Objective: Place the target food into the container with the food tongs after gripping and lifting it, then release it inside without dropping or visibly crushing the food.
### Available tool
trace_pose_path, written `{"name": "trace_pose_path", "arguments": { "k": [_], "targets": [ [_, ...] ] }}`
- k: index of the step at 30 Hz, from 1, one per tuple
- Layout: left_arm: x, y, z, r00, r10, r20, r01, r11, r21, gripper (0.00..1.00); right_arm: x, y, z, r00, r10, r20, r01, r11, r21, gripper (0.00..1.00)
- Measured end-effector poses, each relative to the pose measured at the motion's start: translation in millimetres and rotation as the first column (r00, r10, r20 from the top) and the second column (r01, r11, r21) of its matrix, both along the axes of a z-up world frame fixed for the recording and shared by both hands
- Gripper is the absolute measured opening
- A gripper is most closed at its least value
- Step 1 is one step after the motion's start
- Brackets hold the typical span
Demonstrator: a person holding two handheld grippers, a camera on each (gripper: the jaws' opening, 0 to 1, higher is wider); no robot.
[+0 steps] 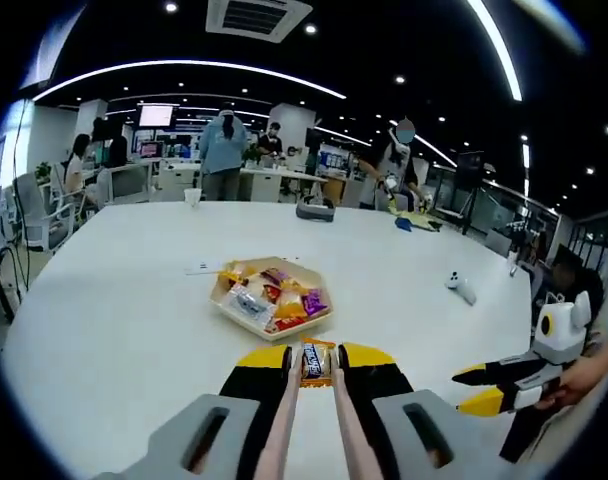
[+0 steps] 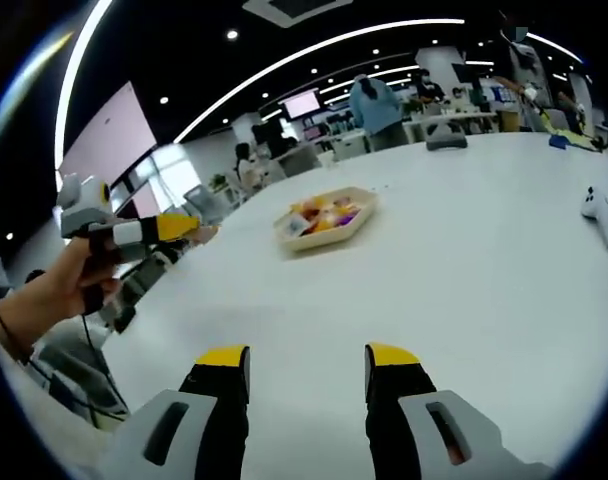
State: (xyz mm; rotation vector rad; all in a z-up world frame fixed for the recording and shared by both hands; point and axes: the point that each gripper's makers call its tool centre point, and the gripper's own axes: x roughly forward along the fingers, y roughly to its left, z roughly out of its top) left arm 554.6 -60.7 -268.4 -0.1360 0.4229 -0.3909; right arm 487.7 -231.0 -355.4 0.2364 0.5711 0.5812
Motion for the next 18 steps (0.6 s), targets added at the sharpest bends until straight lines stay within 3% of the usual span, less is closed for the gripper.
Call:
{"name": "trace_pose_path", "arguments": {
  "k": [15,17,18],
  "targets": [
    [35.5,6,33.1,0.999,-0.025,0.037,0.026,1.000,-0.016,0.17,5,-8,-0.9,1.000,-0.027,0.000,0.027,1.000,-0.002,0.45],
    [39.0,5,40.9,0.999,-0.013,0.039,0.016,0.997,-0.077,0.17,7,-9,0.1,1.000,-0.029,0.004,0.029,1.000,-0.002,0.45],
    [40.8,6,44.3,0.999,-0.013,0.045,0.016,0.998,-0.061,0.17,7,-9,0.5,1.000,-0.030,0.007,0.030,1.000,-0.004,0.45]
  ]
}}
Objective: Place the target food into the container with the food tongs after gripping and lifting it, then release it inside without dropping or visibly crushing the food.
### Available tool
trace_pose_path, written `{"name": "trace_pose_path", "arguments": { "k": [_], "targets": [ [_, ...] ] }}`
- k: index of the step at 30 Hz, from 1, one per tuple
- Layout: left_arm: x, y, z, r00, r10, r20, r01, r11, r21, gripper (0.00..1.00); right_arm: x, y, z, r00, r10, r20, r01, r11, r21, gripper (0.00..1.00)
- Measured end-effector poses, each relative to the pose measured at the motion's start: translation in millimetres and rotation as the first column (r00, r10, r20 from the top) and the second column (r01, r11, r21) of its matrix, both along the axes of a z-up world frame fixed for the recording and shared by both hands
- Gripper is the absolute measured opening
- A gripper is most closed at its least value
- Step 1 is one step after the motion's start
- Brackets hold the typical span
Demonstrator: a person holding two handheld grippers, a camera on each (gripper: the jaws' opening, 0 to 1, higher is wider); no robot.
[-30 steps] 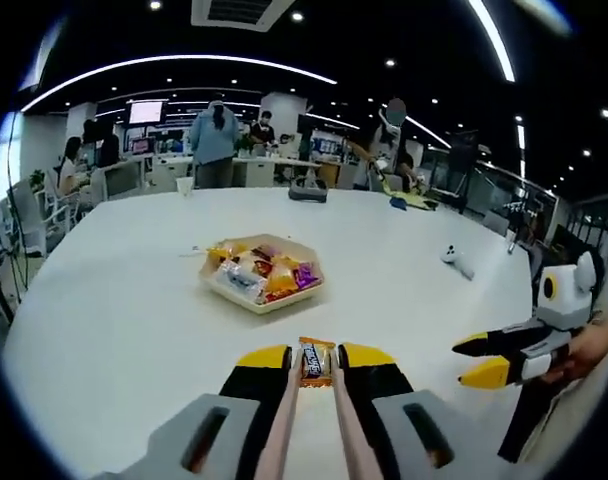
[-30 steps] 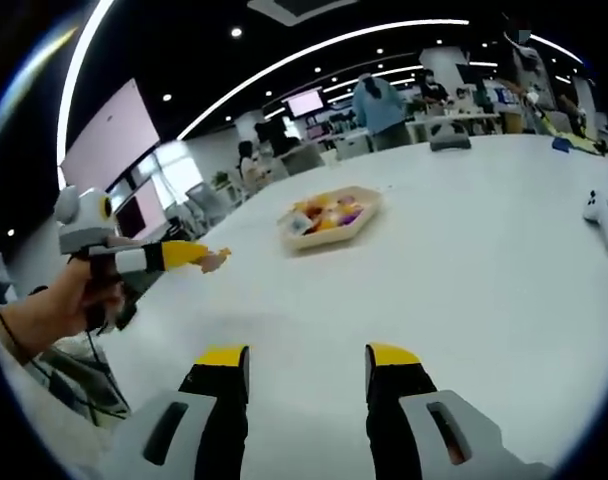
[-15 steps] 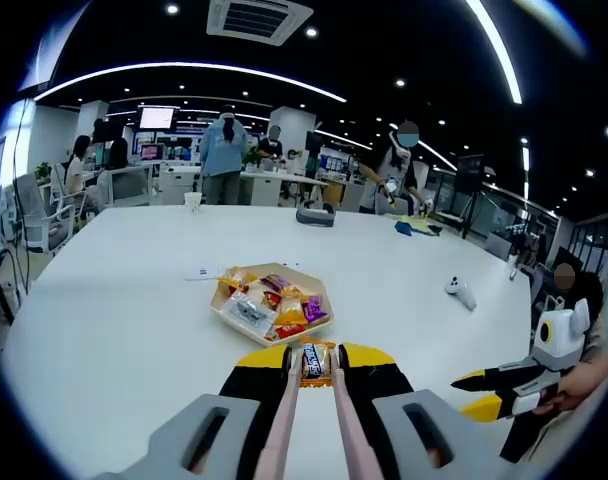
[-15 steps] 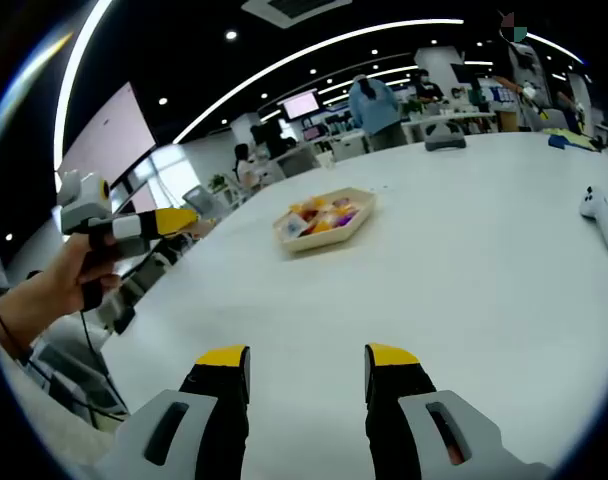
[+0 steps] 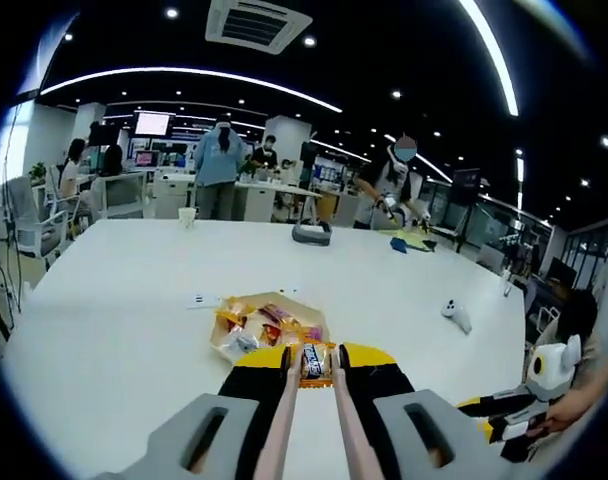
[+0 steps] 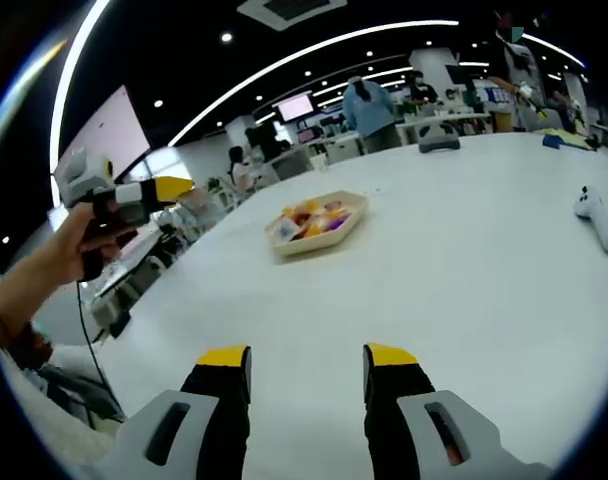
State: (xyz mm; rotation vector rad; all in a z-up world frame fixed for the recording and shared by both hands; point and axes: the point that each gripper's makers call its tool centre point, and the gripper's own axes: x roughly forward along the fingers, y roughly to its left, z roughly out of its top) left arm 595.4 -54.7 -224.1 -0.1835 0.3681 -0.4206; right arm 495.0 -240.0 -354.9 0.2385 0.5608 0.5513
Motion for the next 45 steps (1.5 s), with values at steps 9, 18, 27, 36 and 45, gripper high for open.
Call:
{"name": "trace_pose_path", "arguments": {
  "k": [9,18,27,36,45],
  "targets": [
    [17.9,1,14.0,0.999,-0.024,0.040,0.022,0.998,0.061,0.18,3,2,1.9,1.000,-0.003,0.001,0.003,1.000,0.013,0.44],
    [34.8,10,30.7,0.998,0.000,0.061,-0.001,1.000,0.016,0.18,5,-3,1.6,1.000,-0.022,0.000,0.022,1.000,0.022,0.43],
    [44.4,6,34.9,0.997,-0.010,0.076,0.007,0.999,0.040,0.18,10,1,13.2,0.999,-0.015,0.053,0.013,0.999,0.030,0.44],
    [49.3,9,29.6,0.998,-0.010,0.065,0.007,0.999,0.047,0.18,9,-5,9.9,0.999,-0.023,0.042,0.022,0.999,0.023,0.45],
    [38.6,20,-7.4,1.000,-0.001,0.029,-0.002,0.995,0.100,0.21,2,-16,2.4,0.999,-0.035,0.011,0.035,0.999,0.019,0.45]
  ]
}}
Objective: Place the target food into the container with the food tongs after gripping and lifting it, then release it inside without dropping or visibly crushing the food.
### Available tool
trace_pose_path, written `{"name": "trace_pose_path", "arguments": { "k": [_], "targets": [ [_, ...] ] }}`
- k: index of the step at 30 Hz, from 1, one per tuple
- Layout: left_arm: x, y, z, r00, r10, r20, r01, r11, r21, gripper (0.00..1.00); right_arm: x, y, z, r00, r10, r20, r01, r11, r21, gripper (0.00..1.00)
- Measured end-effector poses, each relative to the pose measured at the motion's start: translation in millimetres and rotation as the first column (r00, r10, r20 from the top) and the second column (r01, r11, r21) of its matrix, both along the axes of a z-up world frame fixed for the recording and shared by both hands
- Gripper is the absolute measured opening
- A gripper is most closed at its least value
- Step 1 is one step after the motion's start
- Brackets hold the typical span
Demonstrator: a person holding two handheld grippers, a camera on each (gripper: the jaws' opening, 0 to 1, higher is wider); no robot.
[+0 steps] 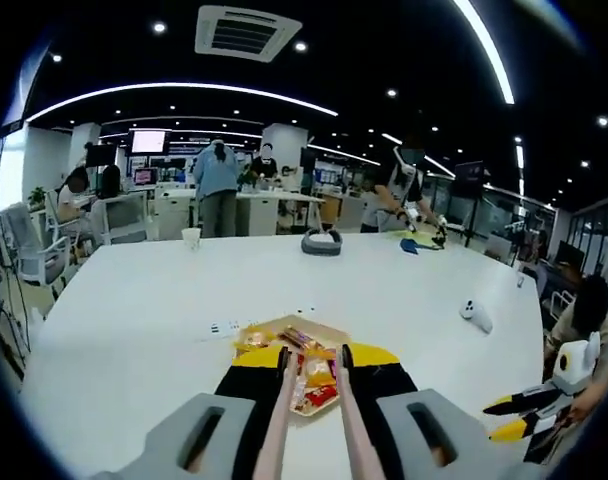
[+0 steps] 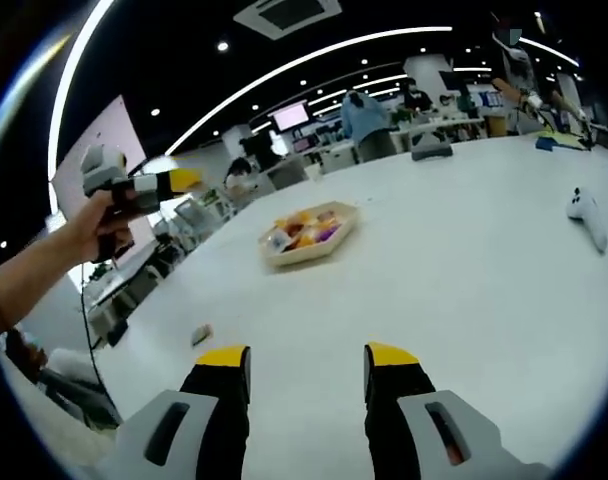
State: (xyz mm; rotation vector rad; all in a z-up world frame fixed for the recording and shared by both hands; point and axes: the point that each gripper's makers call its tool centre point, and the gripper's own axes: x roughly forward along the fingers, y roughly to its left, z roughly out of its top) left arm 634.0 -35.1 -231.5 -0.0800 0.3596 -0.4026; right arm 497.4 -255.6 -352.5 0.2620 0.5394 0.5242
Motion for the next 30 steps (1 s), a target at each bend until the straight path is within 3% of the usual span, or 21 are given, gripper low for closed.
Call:
{"name": "trace_pose_path", "arguments": {
  "k": [4,8,10,13,19,24,27,30],
  "targets": [
    [-29.2,7,-30.0,0.998,0.023,-0.067,-0.025,0.999,-0.026,0.21,-1,-5,-0.9,1.000,-0.007,-0.006,0.007,1.000,-0.001,0.45],
    [-61.3,5,-53.2,0.997,0.012,-0.079,-0.015,0.999,-0.039,0.21,-3,-5,-5.0,1.000,0.000,-0.026,0.000,1.000,-0.005,0.45],
    [-76.5,4,-56.8,0.999,0.003,-0.053,-0.005,1.000,-0.029,0.21,-4,-2,-4.9,1.000,0.012,-0.028,-0.012,1.000,-0.006,0.45],
    [-93.2,4,-67.8,0.997,0.012,-0.074,-0.014,0.999,-0.030,0.21,-11,6,-6.7,0.999,0.044,-0.030,-0.045,0.999,-0.015,0.45],
    [-111.8,7,-89.1,0.993,0.036,-0.110,-0.036,0.999,0.004,0.21,-18,14,-10.6,0.996,0.078,-0.046,-0.079,0.997,-0.019,0.45],
    [-115.3,9,-95.9,0.994,0.045,-0.103,-0.041,0.999,0.034,0.21,-22,14,-12.0,0.995,0.089,-0.051,-0.090,0.996,-0.027,0.45],
    [-117.6,11,-109.0,0.990,0.046,-0.130,-0.037,0.997,0.074,0.21,-23,11,-10.6,0.996,0.081,-0.046,-0.082,0.996,-0.029,0.45],
    [-119.4,13,-117.3,0.987,0.057,-0.149,-0.047,0.996,0.070,0.21,-23,6,-10.7,0.997,0.066,-0.046,-0.068,0.997,-0.031,0.45]
  ]
}}
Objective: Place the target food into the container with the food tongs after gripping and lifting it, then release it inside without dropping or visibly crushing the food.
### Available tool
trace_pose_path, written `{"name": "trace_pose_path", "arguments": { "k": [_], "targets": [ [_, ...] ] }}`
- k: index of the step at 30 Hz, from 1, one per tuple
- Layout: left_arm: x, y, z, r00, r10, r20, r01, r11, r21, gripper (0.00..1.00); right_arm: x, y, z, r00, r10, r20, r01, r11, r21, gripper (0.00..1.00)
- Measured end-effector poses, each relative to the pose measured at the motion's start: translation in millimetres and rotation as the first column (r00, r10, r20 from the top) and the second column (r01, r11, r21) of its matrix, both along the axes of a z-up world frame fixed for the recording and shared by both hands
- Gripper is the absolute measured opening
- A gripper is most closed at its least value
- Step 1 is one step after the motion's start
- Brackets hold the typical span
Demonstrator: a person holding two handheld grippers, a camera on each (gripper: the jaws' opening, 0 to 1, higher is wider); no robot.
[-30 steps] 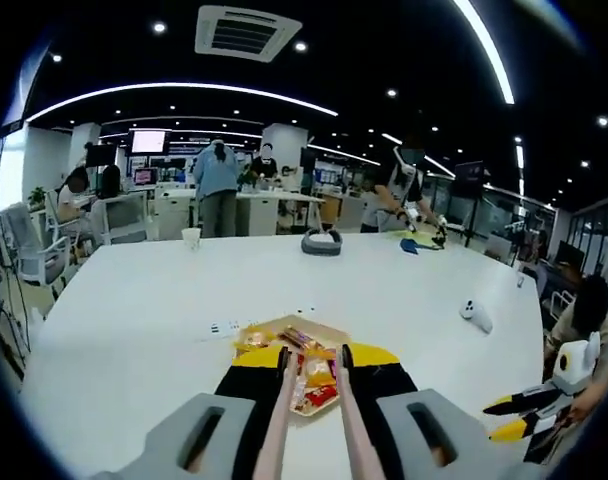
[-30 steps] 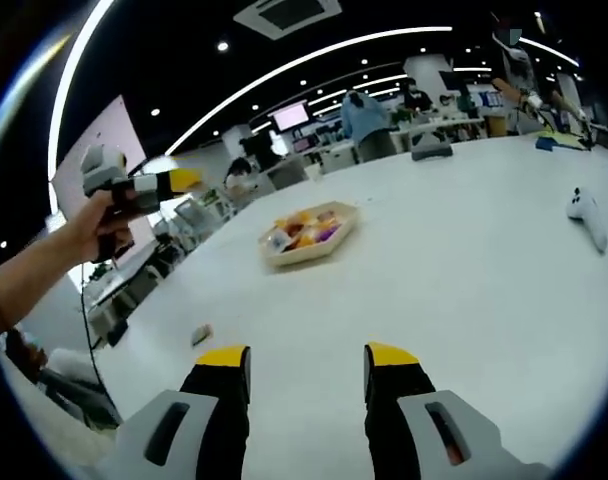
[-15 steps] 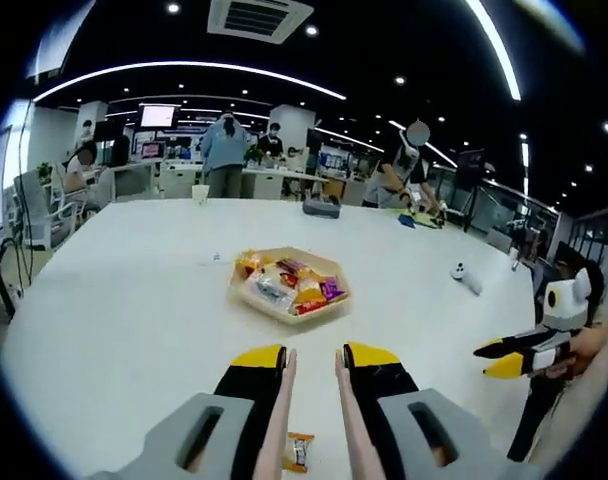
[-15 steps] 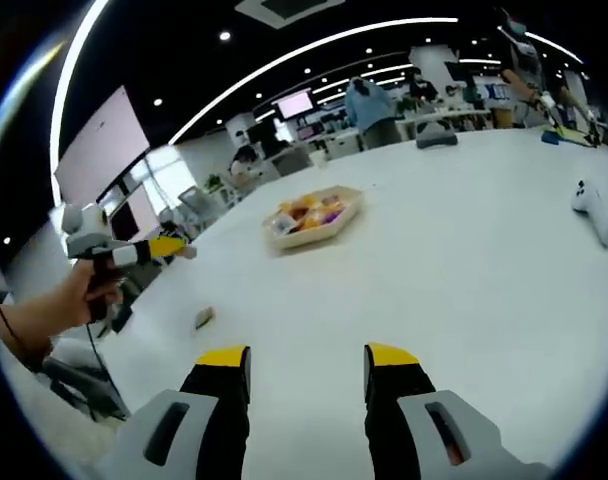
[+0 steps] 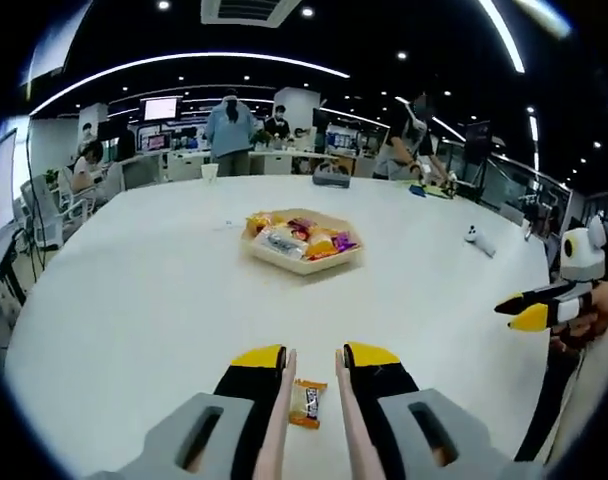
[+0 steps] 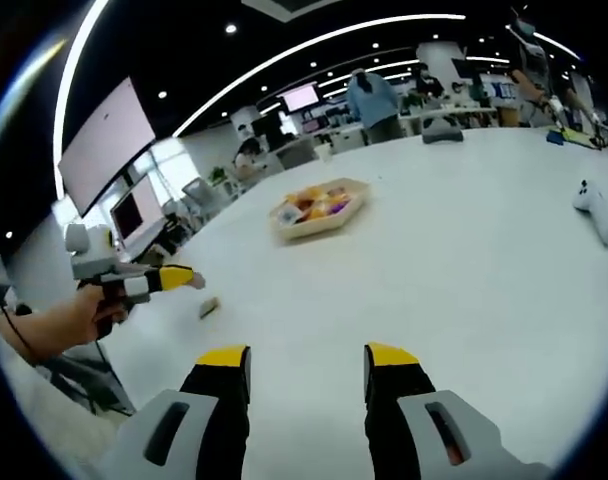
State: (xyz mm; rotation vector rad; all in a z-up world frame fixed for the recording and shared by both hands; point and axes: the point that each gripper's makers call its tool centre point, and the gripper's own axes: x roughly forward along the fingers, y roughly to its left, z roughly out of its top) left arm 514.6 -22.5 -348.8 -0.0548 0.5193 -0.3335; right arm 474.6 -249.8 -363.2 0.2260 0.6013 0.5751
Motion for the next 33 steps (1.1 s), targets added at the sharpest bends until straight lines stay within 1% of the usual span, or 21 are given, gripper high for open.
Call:
{"name": "trace_pose_path", "arguments": {
  "k": [2,4,6,9,11,13,15,18,23,24,27,30,31,33],
  "targets": [
    [-0.4,0,-0.4,1.000,0.009,0.005,-0.009,1.000,-0.011,0.21,0,-4,-1.1,1.000,-0.009,0.003,0.009,1.000,-0.009,0.45],
    [-0.8,1,-5.4,1.000,0.005,-0.010,-0.005,1.000,0.004,0.21,-1,-6,-1.4,1.000,-0.019,-0.003,0.019,1.000,-0.004,0.45],
    [-0.7,0,-9.0,1.000,0.001,-0.019,-0.001,1.000,0.002,0.21,-1,-7,-2.4,1.000,-0.022,-0.005,0.022,1.000,-0.007,0.45],
    [-1.1,1,-15.0,0.999,0.000,-0.033,0.001,1.000,0.018,0.22,-1,-8,-2.8,1.000,-0.024,-0.006,0.024,1.000,-0.010,0.46],
    [-1.9,1,-17.5,0.999,0.001,-0.042,0.000,1.000,0.020,0.22,0,-7,-1.4,1.000,-0.027,-0.006,0.027,1.000,0.002,0.47],
    [-3.6,0,-21.3,0.998,0.000,-0.062,0.001,1.000,0.019,0.22,0,-7,-1.7,1.000,-0.026,-0.008,0.026,1.000,0.002,0.47],
    [-5.2,1,-24.6,0.997,0.008,-0.071,-0.006,0.999,0.036,0.22,1,-6,-1.2,1.000,-0.024,-0.007,0.024,1.000,0.004,0.47],
    [-7.1,2,-26.3,0.997,0.021,-0.079,-0.019,1.000,0.021,0.22,1,-5,-2.5,1.000,-0.018,-0.010,0.018,1.000,0.001,0.47],
    [-12.5,4,-36.2,0.994,0.024,-0.107,-0.020,0.999,0.040,0.22,0,-4,-6.0,1.000,-0.012,-0.022,0.012,1.000,0.000,0.47],
    [-12.3,4,-33.1,0.996,0.026,-0.089,-0.023,0.999,0.031,0.21,0,-3,-6.1,1.000,-0.012,-0.023,0.012,1.000,0.001,0.47],
    [-11.2,6,-32.6,0.995,0.037,-0.095,-0.036,0.999,0.016,0.20,-1,-3,-6.5,1.000,-0.012,-0.024,0.012,1.000,0.000,0.47],
    [-10.2,8,-33.1,0.994,0.047,-0.099,-0.045,0.999,0.024,0.18,0,-2,-7.8,0.999,-0.013,-0.029,0.013,1.000,0.000,0.46],
    [-9.5,10,-33.2,0.996,0.031,-0.086,-0.026,0.998,0.056,0.18,0,-2,-7.8,1.000,-0.012,-0.029,0.012,1.000,-0.001,0.46],
    [-10.8,8,-33.2,0.997,0.017,-0.079,-0.012,0.998,0.062,0.17,0,-1,-8.1,0.999,-0.012,-0.031,0.012,1.000,0.000,0.46]
  ]
}}
